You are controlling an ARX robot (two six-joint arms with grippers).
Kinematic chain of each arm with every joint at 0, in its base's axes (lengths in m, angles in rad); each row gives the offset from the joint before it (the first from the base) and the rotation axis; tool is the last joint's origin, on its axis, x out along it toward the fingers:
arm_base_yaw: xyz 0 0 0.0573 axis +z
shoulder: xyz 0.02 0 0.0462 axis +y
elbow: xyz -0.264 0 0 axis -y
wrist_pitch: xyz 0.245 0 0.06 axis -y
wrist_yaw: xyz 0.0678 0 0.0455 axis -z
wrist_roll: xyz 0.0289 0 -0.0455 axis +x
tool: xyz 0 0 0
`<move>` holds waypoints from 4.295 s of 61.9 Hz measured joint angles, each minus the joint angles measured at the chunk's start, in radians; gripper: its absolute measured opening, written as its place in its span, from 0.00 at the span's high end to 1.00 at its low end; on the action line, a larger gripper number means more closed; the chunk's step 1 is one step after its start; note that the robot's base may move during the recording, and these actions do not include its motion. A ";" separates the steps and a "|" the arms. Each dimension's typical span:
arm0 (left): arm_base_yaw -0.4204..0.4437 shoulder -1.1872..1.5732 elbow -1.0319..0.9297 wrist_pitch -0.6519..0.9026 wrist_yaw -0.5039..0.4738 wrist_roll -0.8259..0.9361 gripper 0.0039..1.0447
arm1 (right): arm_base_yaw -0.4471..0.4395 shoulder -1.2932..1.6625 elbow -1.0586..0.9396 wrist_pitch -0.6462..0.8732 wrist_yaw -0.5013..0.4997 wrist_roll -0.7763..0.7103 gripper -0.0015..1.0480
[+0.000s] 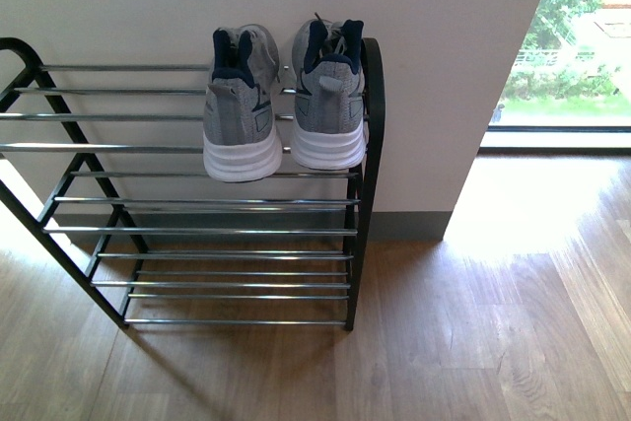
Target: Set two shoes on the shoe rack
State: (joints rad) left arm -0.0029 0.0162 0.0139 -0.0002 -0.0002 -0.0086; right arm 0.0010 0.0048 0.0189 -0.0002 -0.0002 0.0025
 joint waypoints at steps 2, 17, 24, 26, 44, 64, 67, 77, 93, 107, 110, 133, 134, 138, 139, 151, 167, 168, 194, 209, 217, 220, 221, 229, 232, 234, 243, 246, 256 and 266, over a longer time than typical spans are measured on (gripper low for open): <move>0.000 0.000 0.000 0.000 0.000 0.000 0.88 | 0.000 0.000 0.000 0.000 0.000 0.000 0.09; 0.000 0.000 0.000 0.000 0.000 0.000 0.49 | 0.000 0.000 0.000 0.000 0.000 0.000 0.09; 0.000 0.000 0.000 0.000 0.000 0.000 0.29 | 0.000 0.000 0.000 0.000 0.000 0.000 0.09; 0.000 0.000 0.000 0.000 0.000 0.000 0.24 | 0.000 0.000 0.000 0.000 0.000 0.000 0.09; 0.000 -0.001 0.000 0.000 0.000 0.002 0.09 | 0.000 0.000 0.000 0.000 0.000 0.000 0.09; 0.000 -0.001 0.000 0.000 0.000 0.002 0.09 | 0.000 0.000 0.000 0.000 0.000 0.000 0.09; 0.000 -0.001 0.000 0.000 0.000 0.002 0.09 | 0.000 0.000 0.000 0.000 0.000 0.000 0.09; 0.000 -0.001 0.000 0.000 0.000 0.002 0.09 | 0.000 0.000 0.000 0.000 0.000 0.000 0.09; 0.000 -0.001 0.000 0.000 0.000 0.002 0.09 | 0.000 0.000 0.000 0.000 0.001 0.000 0.09; 0.000 -0.001 0.000 0.000 0.000 0.002 0.09 | 0.000 0.000 0.000 0.000 0.000 0.000 0.09; 0.000 -0.001 0.000 0.000 0.000 0.002 0.09 | 0.000 0.000 0.000 0.000 0.000 0.000 0.09; 0.000 -0.001 0.000 0.000 0.000 0.002 0.09 | 0.000 0.000 0.000 0.000 0.000 0.000 0.09; 0.000 -0.001 0.000 0.000 0.000 0.002 0.09 | 0.000 0.000 0.000 0.000 0.000 0.000 0.09; 0.000 -0.001 0.000 0.000 0.001 0.002 0.09 | 0.000 0.000 0.000 0.000 0.004 0.000 0.09; 0.000 -0.001 0.000 0.000 0.001 0.002 0.09 | 0.000 0.000 0.000 0.000 0.004 0.000 0.09; 0.000 -0.001 0.000 0.000 0.001 0.002 0.09 | 0.000 -0.001 0.000 0.000 0.003 0.000 0.09; 0.000 -0.001 0.000 0.000 0.000 0.002 0.09 | 0.000 -0.001 0.000 -0.001 -0.001 0.000 0.09; 0.000 -0.001 0.000 0.000 0.000 0.002 0.09 | 0.000 -0.001 0.000 -0.001 0.000 0.000 0.09; 0.000 -0.001 0.000 -0.001 0.001 0.002 0.09 | 0.000 -0.001 0.000 0.000 0.002 0.000 0.09; 0.000 -0.001 0.000 0.000 -0.003 0.002 0.09 | 0.000 -0.001 0.000 -0.001 -0.004 0.000 0.09; 0.000 -0.001 0.000 0.000 -0.003 0.002 0.09 | 0.000 -0.001 0.000 -0.001 -0.003 0.000 0.09; 0.000 -0.001 0.000 0.000 -0.003 0.002 0.09 | 0.000 -0.001 0.000 -0.001 -0.004 0.000 0.09; 0.000 -0.001 0.000 0.000 -0.003 0.002 0.09 | 0.000 -0.001 0.000 -0.001 -0.003 0.000 0.09; 0.000 -0.001 0.000 0.000 -0.002 0.002 0.09 | 0.000 0.000 0.000 -0.001 -0.003 0.000 0.09; 0.000 -0.001 0.000 0.000 -0.002 0.002 0.09 | 0.000 -0.001 0.000 -0.001 -0.001 0.000 0.09; 0.000 -0.001 0.000 0.000 -0.002 0.002 0.09 | 0.000 0.000 0.000 -0.001 -0.001 0.000 0.09; 0.000 -0.001 0.000 0.000 0.000 0.002 0.09 | 0.000 -0.001 0.000 -0.001 0.000 0.000 0.09; 0.000 -0.001 0.000 0.000 0.000 0.002 0.09 | 0.000 -0.001 0.000 -0.001 0.000 0.000 0.09; 0.000 -0.001 0.000 0.000 0.000 0.002 0.09 | 0.000 -0.002 0.000 -0.001 0.000 0.000 0.09; 0.000 -0.001 0.000 0.000 0.000 0.002 0.09 | 0.000 -0.002 0.000 -0.001 0.000 0.000 0.09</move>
State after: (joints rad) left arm -0.0029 0.0154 0.0139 -0.0006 -0.0002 -0.0067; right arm 0.0010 0.0029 0.0189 -0.0013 -0.0002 0.0025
